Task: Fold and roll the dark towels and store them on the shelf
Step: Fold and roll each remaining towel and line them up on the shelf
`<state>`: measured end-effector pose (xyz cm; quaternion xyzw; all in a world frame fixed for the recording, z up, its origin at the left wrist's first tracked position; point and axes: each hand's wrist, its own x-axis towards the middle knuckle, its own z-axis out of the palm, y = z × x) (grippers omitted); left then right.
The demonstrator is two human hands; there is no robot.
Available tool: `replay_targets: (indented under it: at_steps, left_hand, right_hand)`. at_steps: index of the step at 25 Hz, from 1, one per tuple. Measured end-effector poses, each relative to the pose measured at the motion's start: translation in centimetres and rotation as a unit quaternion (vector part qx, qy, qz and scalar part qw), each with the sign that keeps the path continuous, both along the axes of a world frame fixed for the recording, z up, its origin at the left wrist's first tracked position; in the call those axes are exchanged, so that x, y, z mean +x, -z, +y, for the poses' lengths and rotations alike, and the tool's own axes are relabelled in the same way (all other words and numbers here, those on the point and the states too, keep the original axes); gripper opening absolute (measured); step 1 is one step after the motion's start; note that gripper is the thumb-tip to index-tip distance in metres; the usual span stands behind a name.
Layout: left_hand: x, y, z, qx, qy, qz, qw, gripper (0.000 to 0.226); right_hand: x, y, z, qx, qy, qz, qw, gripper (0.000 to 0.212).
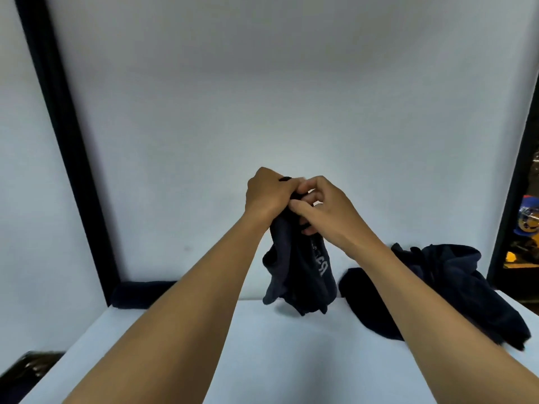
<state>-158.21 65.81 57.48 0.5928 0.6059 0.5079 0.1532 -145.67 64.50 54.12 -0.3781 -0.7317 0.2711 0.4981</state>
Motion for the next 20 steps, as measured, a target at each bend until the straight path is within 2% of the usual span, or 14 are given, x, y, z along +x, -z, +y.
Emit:
replay_targets:
  at_steps: [3,5,8,11,13,15,18,20]
  left_hand:
    - [-2.8,0.3,-1.1,-0.033,-0.005,-0.030,0.999,0.040]
    - [-4.5,0.6,-1.6,-0.040,0.014,-0.030,0.999,0.044]
    - [-6.8,0.7,-2.6,-0.050,0.098,-0.075,0.991,0.044]
    - [-8.6,0.8,-3.7,-0.076,0.166,-0.088,0.979,0.030]
    - [-9.7,0.6,-4.0,-0.077,0.155,-0.050,0.984,0.022]
    - [-10.7,0.3,-3.8,-0.068,0.099,0.028,0.992,0.017]
    - [-11.7,-0.2,-3.0,-0.061,-0.009,0.204,0.977,0.016]
    - [-12.0,-0.3,-2.7,-0.042,-0.048,0.215,0.974,0.014]
  right_hand:
    - [-2.0,-0.1,-0.6,-0.012,-0.019,-0.080,0.997,0.048]
    - [-3.1,-0.3,-0.6,-0.031,-0.045,-0.074,0.996,0.039]
    - [-3.8,-0.7,-0.2,-0.054,-0.090,-0.008,0.994,0.009]
    - [-3.7,-0.6,0.4,-0.080,-0.118,0.004,0.990,0.006]
    - [-3.6,-0.4,1.0,-0.095,-0.100,0.018,0.990,0.009]
    - [-3.3,-0.4,1.6,-0.089,-0.056,0.030,0.994,0.014]
    - [-2.7,-0.9,2.5,0.030,0.032,-0.056,0.997,0.015]
    - [-1.9,-1.5,3.0,0.081,0.048,-0.096,0.991,0.015]
